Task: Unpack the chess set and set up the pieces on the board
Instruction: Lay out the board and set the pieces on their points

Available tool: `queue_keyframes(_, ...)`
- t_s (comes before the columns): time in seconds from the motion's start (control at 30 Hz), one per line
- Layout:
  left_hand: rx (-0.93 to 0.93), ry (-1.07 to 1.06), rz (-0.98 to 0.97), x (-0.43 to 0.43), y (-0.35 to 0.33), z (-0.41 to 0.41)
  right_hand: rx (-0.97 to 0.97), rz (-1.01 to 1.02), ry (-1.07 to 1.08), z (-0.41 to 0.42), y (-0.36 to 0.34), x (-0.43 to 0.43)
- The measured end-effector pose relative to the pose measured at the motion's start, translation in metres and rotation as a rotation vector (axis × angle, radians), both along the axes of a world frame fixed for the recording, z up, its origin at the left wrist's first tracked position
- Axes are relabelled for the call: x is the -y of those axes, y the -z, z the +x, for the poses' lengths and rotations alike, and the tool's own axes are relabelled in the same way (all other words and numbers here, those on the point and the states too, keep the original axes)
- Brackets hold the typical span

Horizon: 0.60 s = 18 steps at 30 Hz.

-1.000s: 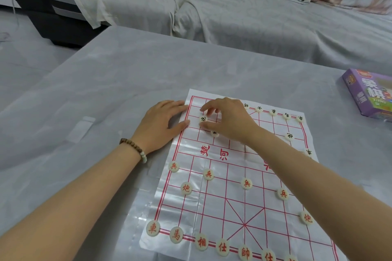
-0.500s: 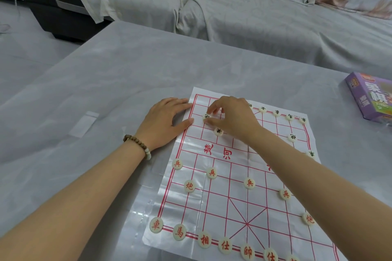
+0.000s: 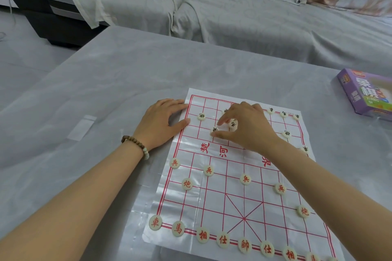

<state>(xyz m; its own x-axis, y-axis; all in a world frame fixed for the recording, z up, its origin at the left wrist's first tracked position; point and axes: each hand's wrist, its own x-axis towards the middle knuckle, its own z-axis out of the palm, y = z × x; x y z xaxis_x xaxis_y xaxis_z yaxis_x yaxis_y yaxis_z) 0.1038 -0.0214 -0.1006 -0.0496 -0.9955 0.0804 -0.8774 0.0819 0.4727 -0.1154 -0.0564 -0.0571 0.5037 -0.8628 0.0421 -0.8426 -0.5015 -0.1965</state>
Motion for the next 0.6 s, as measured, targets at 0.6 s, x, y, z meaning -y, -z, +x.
queue_keyframes(0.6,-0.008,-0.002,-0.041,0.000,0.002,-0.001,0.341,0.168,0.092,-0.010,0.004,0.014)
